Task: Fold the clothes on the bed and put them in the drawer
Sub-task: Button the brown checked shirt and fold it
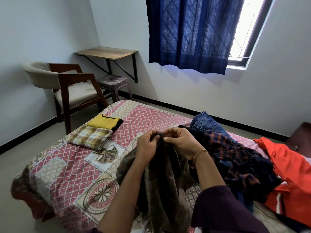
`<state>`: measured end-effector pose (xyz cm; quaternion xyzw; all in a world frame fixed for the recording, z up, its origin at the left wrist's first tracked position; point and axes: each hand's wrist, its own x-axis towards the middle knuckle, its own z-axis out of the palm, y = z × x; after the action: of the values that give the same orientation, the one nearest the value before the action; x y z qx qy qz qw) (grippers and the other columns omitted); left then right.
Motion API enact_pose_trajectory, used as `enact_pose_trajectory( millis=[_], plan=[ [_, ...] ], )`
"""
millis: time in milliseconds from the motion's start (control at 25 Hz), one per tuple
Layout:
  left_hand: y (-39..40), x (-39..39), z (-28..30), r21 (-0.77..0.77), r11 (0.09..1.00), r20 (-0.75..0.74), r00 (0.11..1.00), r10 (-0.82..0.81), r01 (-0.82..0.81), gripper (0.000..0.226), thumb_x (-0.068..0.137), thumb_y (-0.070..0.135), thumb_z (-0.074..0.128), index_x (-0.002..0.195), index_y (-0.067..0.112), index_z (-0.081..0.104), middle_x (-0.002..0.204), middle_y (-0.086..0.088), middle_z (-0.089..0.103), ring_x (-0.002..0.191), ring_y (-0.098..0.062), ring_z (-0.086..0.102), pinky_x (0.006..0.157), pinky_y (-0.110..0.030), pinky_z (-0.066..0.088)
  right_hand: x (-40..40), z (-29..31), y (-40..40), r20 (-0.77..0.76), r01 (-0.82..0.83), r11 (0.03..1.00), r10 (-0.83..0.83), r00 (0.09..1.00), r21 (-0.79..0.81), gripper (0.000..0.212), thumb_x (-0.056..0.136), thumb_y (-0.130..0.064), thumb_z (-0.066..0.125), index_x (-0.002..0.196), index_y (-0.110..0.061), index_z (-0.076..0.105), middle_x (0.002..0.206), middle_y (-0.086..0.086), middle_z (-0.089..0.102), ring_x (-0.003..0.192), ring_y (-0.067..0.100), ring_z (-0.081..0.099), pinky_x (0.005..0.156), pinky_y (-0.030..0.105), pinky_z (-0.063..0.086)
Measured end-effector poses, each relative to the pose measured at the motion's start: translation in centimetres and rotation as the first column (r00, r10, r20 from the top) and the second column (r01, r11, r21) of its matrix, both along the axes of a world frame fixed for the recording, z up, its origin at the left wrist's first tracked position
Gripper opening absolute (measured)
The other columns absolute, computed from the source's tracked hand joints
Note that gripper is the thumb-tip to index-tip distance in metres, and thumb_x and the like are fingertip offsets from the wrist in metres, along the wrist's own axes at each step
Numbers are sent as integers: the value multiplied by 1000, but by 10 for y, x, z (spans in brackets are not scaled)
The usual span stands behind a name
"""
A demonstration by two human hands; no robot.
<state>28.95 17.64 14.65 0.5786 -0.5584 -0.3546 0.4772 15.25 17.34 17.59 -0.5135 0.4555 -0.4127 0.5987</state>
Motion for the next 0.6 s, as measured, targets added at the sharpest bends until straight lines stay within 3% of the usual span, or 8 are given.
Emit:
enact_pose_trajectory(
  millis=[120, 200, 320, 440, 600],
  plan=[
    [2, 0, 2, -21, 1000, -36, 999, 5, -5, 18, 92, 4, 55, 101, 10, 69, 96, -5, 69, 92, -17, 64, 81, -26, 52, 0, 3, 2, 75, -28, 997, 23, 997, 76, 17, 88, 10, 52, 87, -4, 62, 77, 9, 64, 65, 10, 65, 60, 17, 54],
    [2, 1, 4, -17, 1000, -82, 996, -26, 24, 19, 92, 6, 55, 104, 17, 65, 87, -2, 67, 82, -14, 63, 73, -23, 51, 1, 3, 3, 182, -12, 991, -12, 983, 132, 16, 89, 10, 49, 91, -1, 60, 77, 10, 63, 62, 10, 66, 56, 17, 53],
    [3, -1, 3, -31, 998, -150, 987, 56, -61, 19, 86, 11, 66, 91, 24, 53, 70, -2, 60, 66, -12, 58, 61, -22, 48, 6, 0, -3, 277, 219, 961, -259, 925, 168, 19, 88, 11, 51, 90, -8, 56, 74, 8, 61, 61, 13, 62, 55, 20, 52],
    [4, -6, 2, -76, 976, -141, 971, 193, -205, 10, 76, 11, 76, 77, 14, 66, 75, -5, 68, 72, -15, 65, 66, -19, 53, 15, -6, -13, 77, 500, 866, -496, 865, -27, 25, 85, 7, 54, 78, -16, 55, 71, 6, 58, 66, 17, 55, 60, 28, 48],
    [2, -13, 2, 70, 992, -309, 943, 122, -105, 17, 83, 2, 68, 99, 8, 70, 94, -9, 71, 90, -21, 69, 82, -33, 57, 28, -8, -10, -238, 360, 855, -464, 853, -374, 21, 81, 2, 62, 78, -18, 59, 84, 2, 65, 82, 15, 62, 79, 24, 53]
  ],
)
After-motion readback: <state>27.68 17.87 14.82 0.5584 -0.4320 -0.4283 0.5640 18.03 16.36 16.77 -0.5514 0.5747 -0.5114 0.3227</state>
